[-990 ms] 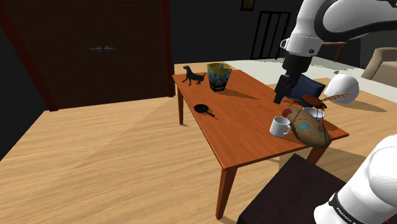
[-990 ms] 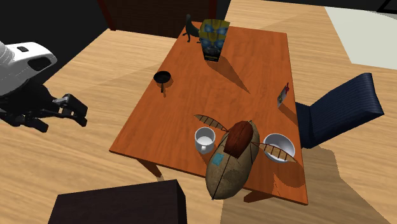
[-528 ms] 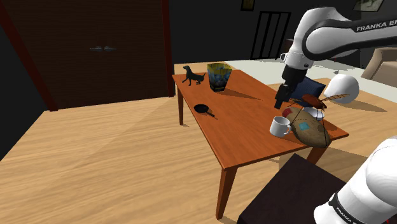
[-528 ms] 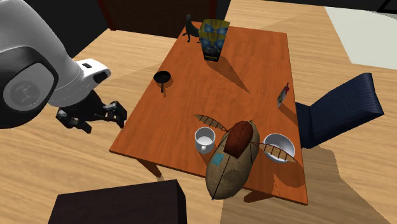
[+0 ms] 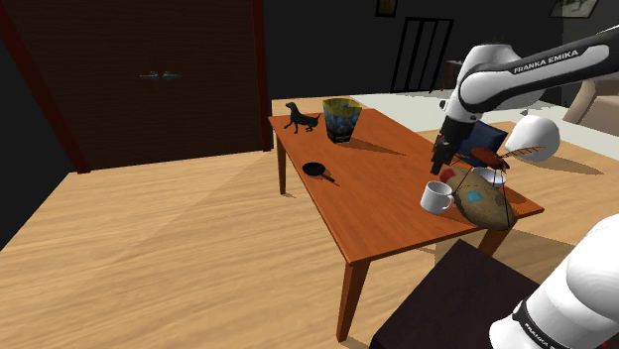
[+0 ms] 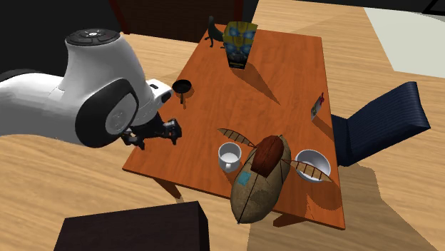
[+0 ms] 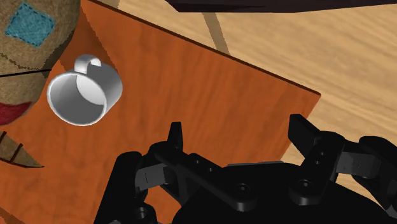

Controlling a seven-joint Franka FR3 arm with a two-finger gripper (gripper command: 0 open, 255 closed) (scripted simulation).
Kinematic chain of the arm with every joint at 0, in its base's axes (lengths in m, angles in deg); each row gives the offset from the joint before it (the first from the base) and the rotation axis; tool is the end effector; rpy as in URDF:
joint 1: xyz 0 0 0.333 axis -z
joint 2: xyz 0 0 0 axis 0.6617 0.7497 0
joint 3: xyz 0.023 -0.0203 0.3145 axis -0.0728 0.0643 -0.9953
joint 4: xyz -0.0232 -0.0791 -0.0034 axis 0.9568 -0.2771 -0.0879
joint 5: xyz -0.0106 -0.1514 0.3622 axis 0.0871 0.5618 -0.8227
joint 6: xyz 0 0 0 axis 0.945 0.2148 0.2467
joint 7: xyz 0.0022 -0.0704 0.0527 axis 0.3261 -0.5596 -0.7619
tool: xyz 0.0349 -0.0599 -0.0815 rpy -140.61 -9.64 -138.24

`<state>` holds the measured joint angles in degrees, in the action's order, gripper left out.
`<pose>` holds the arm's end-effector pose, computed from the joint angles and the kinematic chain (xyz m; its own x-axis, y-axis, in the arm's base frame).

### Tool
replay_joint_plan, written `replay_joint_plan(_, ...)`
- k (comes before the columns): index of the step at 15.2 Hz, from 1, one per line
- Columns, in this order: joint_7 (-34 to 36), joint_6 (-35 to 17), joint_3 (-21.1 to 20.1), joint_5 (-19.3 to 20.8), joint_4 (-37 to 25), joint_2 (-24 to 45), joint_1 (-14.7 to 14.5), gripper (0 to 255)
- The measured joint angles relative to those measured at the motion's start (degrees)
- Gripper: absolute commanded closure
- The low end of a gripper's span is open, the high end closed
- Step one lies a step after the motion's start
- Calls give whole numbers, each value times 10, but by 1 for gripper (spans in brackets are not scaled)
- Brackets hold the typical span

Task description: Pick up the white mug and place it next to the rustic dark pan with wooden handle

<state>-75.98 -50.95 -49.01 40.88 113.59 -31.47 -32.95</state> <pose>0.3652 -0.1706 0.4233 0.9976 0.0651 0.0220 0.0655 -0.9977 -0.0177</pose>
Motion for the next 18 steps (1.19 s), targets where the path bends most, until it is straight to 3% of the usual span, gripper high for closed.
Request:
replay_joint_plan(7,-85,-87,68,-10,-32,118,14,0)
replay_joint_plan(14,-202,-160,117,-88,-105,274,26,0)
replay_joint_plan(18,-274,-183,123,-150,-157,361,52,0)
